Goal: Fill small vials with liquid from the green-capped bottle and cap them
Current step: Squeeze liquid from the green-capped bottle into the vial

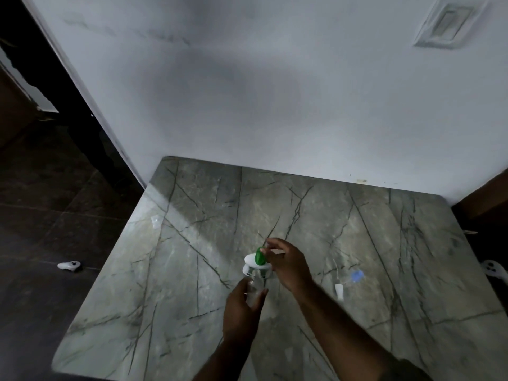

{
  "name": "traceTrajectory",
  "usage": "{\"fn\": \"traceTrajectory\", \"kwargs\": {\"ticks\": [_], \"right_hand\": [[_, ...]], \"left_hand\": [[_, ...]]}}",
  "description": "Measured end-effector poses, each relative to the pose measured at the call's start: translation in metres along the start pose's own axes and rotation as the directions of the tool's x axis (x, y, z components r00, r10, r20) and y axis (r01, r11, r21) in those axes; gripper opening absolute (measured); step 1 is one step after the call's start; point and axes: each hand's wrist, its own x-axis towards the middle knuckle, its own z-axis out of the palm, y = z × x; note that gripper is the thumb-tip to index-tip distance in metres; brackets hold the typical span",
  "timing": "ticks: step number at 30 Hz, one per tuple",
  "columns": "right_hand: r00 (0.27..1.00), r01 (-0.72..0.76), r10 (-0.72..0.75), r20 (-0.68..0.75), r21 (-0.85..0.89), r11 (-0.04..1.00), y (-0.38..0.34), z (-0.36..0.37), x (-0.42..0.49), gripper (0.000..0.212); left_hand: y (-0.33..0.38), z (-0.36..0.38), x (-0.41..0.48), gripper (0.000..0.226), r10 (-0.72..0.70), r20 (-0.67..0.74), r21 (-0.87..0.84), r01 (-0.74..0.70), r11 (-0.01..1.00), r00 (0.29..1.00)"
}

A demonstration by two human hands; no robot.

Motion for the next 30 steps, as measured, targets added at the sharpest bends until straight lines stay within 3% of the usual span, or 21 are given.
{"fn": "traceTrajectory", "kwargs": {"ticks": [5, 13, 22, 26, 30], "right_hand": [[0.996, 0.053, -0.043, 0.080, -0.126, 0.991, -0.001, 0.000, 0.002, 0.028], [0.991, 0.081, -0.062, 0.115, -0.169, 0.982, -0.005, 0.000, 0.009, 0.026], [0.974, 0.142, -0.072, 0.216, -0.328, 0.934, -0.007, -0.001, 0.019, 0.020], [0.968, 0.143, -0.057, 0.245, -0.350, 0.926, -0.012, -0.006, 0.022, 0.022], [0.970, 0.123, -0.035, 0.240, -0.359, 0.925, -0.014, -0.005, 0.027, 0.023]], "left_hand": [[0.006, -0.001, -0.001, 0.050, -0.003, -0.032, -0.042, 0.002, 0.999, 0.999], [0.010, -0.002, 0.004, 0.059, -0.003, -0.042, -0.039, 0.002, 0.999, 0.999], [0.011, -0.008, 0.007, 0.066, 0.047, 0.003, -0.005, -0.047, 0.999, 0.999], [0.014, -0.011, 0.010, 0.054, 0.061, 0.030, 0.023, -0.061, 0.998, 0.998], [0.017, -0.014, 0.010, 0.065, 0.076, 0.026, 0.018, -0.076, 0.997, 0.997]]}}
